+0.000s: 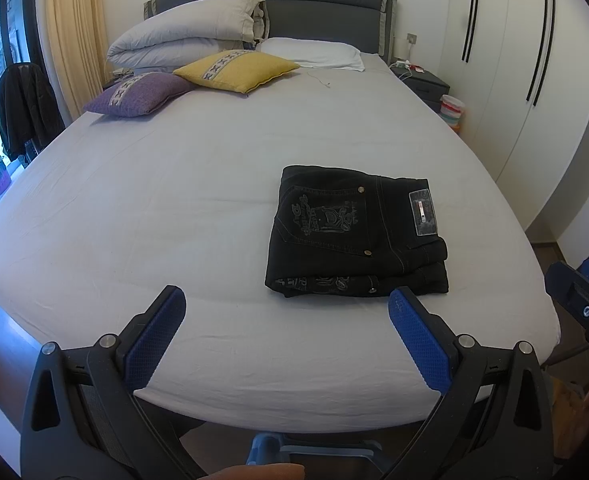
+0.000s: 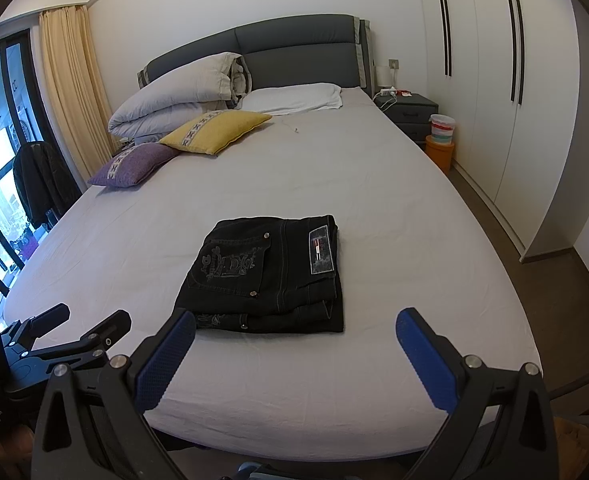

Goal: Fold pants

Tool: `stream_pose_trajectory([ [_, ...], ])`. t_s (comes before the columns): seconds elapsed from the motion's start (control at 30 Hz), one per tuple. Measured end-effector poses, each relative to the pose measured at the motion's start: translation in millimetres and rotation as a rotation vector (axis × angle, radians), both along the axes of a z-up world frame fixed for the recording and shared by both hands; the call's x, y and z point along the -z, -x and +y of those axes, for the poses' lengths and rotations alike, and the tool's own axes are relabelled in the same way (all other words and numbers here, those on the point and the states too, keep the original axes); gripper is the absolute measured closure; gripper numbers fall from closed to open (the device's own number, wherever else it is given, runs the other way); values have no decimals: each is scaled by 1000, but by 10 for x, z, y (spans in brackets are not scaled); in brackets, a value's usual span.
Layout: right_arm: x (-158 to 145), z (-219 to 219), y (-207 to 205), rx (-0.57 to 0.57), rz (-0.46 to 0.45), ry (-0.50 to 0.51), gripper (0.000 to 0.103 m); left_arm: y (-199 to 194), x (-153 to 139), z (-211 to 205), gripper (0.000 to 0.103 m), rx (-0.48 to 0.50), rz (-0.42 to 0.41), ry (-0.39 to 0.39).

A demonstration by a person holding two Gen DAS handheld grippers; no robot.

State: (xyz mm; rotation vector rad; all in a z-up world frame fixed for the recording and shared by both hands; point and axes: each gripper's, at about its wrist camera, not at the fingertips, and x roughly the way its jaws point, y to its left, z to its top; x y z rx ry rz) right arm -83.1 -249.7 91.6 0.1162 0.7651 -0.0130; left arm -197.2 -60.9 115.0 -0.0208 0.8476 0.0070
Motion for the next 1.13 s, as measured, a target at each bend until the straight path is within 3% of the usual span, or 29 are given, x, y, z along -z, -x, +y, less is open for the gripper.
stream_pose_trajectory([
  [0.97,33,-14,1,-3,5,-2,0,38,43,21,0,1,1,6],
  [1.13,24,-26,-11,-3,5,-2,0,56,21,0,0,-1,-18,-24],
])
